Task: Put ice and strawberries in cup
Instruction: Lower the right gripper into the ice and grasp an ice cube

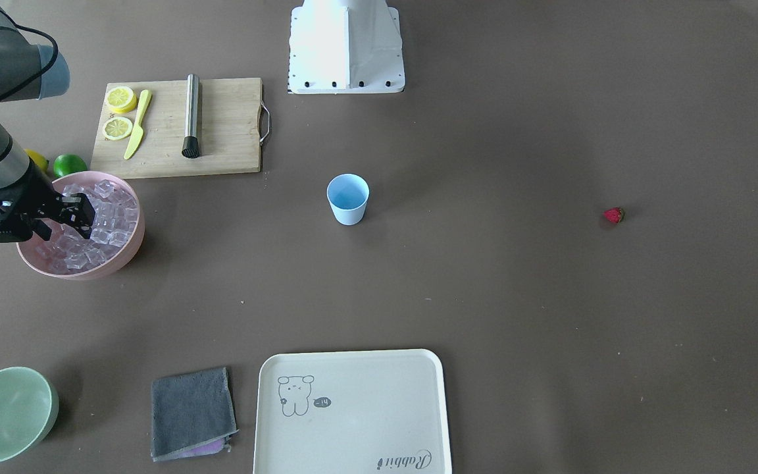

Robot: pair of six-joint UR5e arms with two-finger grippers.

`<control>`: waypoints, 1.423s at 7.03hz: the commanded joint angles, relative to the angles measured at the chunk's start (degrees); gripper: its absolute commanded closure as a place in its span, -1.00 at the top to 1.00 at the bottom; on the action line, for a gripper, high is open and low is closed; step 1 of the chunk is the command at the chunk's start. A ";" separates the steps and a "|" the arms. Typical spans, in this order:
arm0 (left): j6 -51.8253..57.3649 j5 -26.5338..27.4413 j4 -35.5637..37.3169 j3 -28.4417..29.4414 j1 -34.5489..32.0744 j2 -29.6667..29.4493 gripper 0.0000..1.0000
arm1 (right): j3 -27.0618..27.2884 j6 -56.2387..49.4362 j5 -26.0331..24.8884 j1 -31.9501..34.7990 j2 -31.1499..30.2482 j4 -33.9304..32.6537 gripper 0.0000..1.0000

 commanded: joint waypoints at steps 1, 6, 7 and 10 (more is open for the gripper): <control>0.00 0.00 0.00 0.01 0.00 0.00 0.95 | -0.19 0.03 -0.25 -0.86 -0.01 -0.03 0.22; 0.00 0.00 0.00 0.01 0.00 -0.35 0.95 | 0.69 -0.14 -0.08 -1.22 0.08 -0.03 -1.00; 0.00 0.00 0.00 0.10 0.00 -0.44 0.95 | 1.39 -0.14 0.01 -1.13 0.08 0.06 -1.00; 0.00 0.00 0.00 0.45 0.00 -0.79 0.95 | 2.27 -0.23 0.27 -0.34 0.25 -0.21 -1.00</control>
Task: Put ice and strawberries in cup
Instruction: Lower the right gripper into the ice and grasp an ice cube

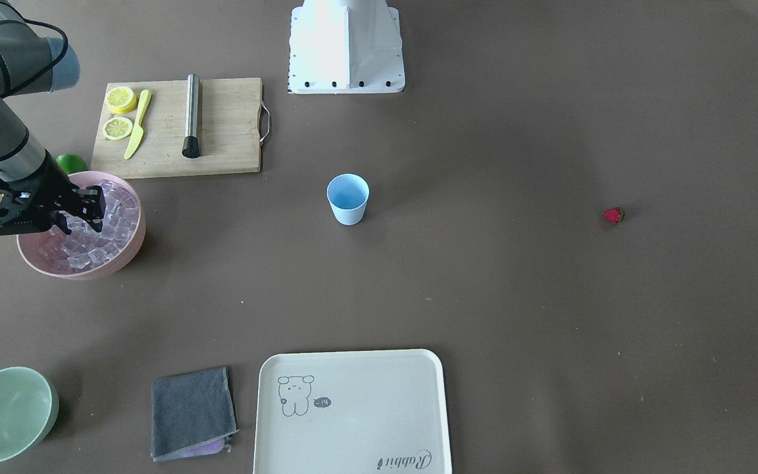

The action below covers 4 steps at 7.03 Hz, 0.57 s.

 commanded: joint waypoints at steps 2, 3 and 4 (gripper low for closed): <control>0.00 0.00 0.00 0.73 0.00 -0.50 0.95 | 1.67 -0.19 3.34 2.66 0.76 -0.61 -1.00; -0.09 0.00 0.00 0.90 0.00 -0.86 0.95 | 2.37 -0.36 5.10 3.90 0.85 -0.53 -1.00; -0.09 0.00 0.00 0.99 0.00 -0.86 0.95 | 2.73 -0.36 5.12 4.00 2.59 -0.70 -1.00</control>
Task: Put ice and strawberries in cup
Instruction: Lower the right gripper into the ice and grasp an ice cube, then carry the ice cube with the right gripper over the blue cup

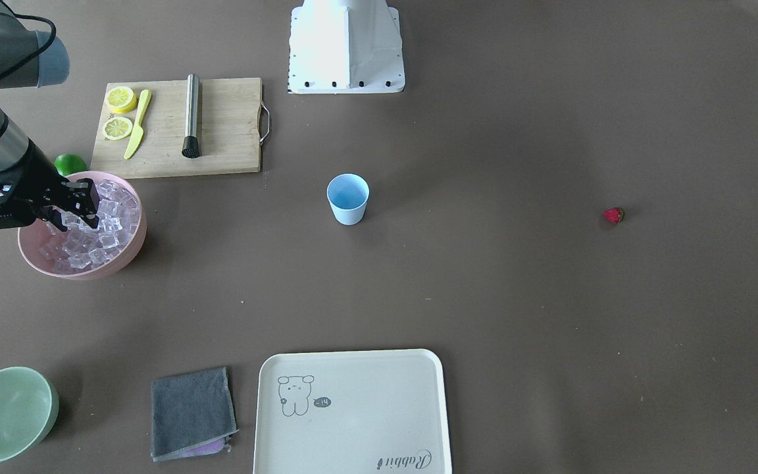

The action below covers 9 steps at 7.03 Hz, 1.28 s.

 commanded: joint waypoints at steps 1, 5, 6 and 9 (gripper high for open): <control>-0.03 0.00 0.00 0.15 0.00 -0.22 0.95 | 0.51 0.28 0.91 0.48 2.65 -0.15 -1.00; 0.06 0.00 0.00 0.50 0.00 -0.13 0.95 | -0.01 8.32 -0.83 -6.08 17.91 -8.75 -1.00; 0.06 0.00 0.00 0.50 0.00 -0.13 0.95 | -0.10 12.98 -4.93 -9.94 20.82 -8.76 -1.00; 0.14 0.00 -0.09 1.21 0.00 -0.05 0.95 | -1.67 21.79 -13.20 -19.26 27.41 -8.41 -1.00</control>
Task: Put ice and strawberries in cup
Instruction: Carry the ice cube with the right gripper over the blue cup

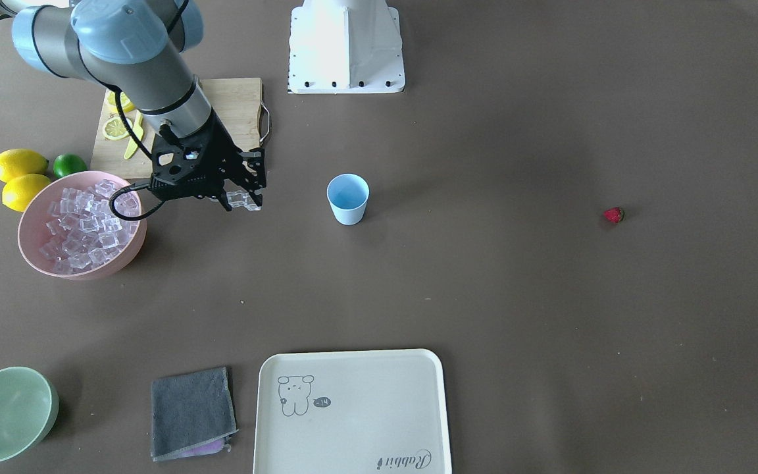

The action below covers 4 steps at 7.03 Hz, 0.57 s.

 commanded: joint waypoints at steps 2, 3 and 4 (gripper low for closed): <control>0.03 0.00 -0.03 0.74 0.00 -0.03 0.95 | -6.36 8.22 -8.53 -9.30 9.74 0.26 -1.00; 0.12 0.00 -0.03 0.74 0.00 -0.03 0.95 | -6.64 8.84 -11.17 -11.85 9.85 0.35 -1.00; 0.03 0.00 -0.03 0.83 0.00 -0.03 0.95 | -7.25 9.11 -12.76 -13.36 9.94 0.44 -1.00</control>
